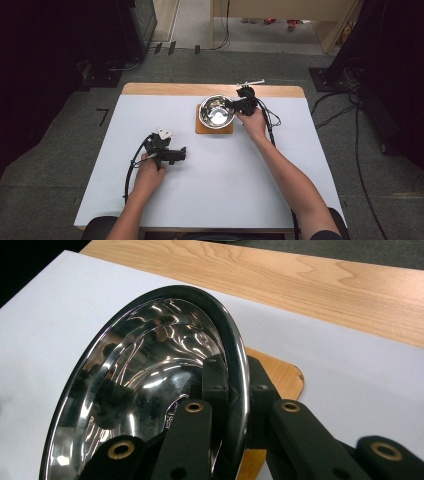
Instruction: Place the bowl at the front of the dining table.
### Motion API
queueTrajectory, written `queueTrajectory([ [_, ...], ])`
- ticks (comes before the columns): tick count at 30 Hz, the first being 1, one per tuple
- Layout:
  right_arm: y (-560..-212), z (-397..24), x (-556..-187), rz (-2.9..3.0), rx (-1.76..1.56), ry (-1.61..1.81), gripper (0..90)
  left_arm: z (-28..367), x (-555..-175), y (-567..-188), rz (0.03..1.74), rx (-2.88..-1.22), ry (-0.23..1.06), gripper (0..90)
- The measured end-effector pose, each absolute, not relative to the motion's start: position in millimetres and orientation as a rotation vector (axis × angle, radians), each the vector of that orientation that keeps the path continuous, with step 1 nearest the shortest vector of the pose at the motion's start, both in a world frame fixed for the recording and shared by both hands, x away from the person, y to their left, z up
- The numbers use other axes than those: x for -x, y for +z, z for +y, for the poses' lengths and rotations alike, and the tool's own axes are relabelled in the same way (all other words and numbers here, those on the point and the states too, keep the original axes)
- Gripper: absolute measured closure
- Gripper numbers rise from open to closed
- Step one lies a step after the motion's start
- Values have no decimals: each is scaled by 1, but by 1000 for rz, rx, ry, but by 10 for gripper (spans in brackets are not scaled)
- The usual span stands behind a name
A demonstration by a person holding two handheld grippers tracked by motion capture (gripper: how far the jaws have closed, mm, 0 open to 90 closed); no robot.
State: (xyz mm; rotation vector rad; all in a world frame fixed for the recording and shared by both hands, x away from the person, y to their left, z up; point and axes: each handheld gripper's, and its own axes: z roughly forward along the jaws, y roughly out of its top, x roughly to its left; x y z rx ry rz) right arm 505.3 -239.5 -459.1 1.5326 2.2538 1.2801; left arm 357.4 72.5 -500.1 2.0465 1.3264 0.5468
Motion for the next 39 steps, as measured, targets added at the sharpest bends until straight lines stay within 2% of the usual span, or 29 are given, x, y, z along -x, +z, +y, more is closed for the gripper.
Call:
queueTrajectory([
  [39,-482,-241,-509,2210,-1585,1259,799,73,-357,-500,1326,-2046,546,0],
])
